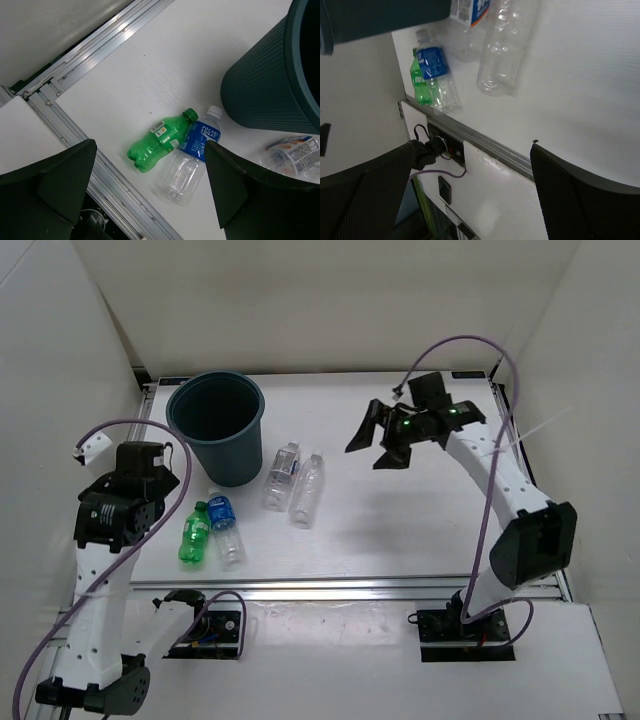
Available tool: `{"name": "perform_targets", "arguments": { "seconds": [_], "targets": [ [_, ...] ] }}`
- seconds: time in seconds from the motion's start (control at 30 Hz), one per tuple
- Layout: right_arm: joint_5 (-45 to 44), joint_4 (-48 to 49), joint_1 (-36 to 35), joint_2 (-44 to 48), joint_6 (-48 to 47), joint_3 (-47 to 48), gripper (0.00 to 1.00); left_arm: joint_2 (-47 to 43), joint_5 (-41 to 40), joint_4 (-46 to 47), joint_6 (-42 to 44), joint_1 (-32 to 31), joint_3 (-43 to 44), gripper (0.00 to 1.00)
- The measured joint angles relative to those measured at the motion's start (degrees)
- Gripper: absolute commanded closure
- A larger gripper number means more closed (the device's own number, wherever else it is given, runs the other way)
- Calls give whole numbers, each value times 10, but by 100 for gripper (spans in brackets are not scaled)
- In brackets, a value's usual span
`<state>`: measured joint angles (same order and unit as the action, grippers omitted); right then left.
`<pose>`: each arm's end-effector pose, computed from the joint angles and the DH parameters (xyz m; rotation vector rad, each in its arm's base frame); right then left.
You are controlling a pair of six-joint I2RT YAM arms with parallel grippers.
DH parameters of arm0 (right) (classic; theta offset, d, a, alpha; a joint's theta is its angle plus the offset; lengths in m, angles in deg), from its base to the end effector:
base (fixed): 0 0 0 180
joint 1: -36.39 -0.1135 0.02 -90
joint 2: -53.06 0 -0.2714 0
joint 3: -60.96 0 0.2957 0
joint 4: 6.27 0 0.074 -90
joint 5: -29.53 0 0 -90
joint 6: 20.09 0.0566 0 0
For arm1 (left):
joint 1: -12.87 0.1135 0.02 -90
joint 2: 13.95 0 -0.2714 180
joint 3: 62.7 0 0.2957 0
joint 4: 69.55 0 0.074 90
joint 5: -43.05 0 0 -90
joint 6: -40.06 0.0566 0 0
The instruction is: Put the plastic bottles in the bin
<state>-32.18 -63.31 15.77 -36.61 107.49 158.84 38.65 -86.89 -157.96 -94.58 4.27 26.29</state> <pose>0.3580 0.1634 0.3339 0.1376 2.5636 1.0297 0.1690 0.0112 0.4120 -0.9548 2.0339 0.3805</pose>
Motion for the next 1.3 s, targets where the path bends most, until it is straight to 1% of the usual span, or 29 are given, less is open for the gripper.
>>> {"name": "perform_targets", "arguments": {
  "seconds": [0.07, 0.2, 0.3, 0.4, 0.57, 0.8, 0.83, 0.87, 0.9, 0.97, 1.0, 1.07, 1.2, 1.23, 1.3],
  "targets": [
    [9, 4, -25, -30, -3, 11, 0, -23, 10, 14, 30, 0, -5, 0],
    [22, 26, -74, -152, -9, 69, 0, -61, 56, 54, 96, -1, -7, 0],
    [18, 31, -102, -238, -12, 111, 0, -88, 71, 68, 111, -1, -7, 0],
    [16, 36, -120, -305, -12, 153, 0, -100, 77, 66, 118, -1, -6, 0],
    [13, 39, -128, -355, -9, 182, 0, -85, 83, 44, 123, -2, -6, 0],
    [4, 49, -118, -403, -5, 205, 0, -75, 93, 22, 125, -2, -6, 0],
    [4, 53, -116, -413, -5, 209, 4, -75, 94, 19, 125, -2, -6, 0],
    [4, 54, -116, -422, -5, 212, 4, -75, 94, 16, 125, -2, -6, 0],
    [7, 54, -115, -431, -5, 214, 10, -75, 94, 13, 124, -2, -6, 0],
    [17, 57, -112, -447, -2, 217, 19, -75, 93, 7, 123, -2, -6, 0],
    [24, 56, -111, -452, -1, 219, 25, -75, 93, 5, 123, -2, -6, 0],
    [27, 60, -110, -455, -3, 222, 29, -74, 93, 2, 121, -2, -6, 0],
    [43, 66, -108, -466, -6, 229, 44, -74, 88, -1, 115, -2, -6, 0],
    [45, 67, -107, -466, -5, 229, 46, -74, 88, -1, 113, -2, -6, 0],
    [45, 68, -105, -466, -7, 228, 46, -74, 88, -1, 110, -2, -6, 0]
  ]
}}
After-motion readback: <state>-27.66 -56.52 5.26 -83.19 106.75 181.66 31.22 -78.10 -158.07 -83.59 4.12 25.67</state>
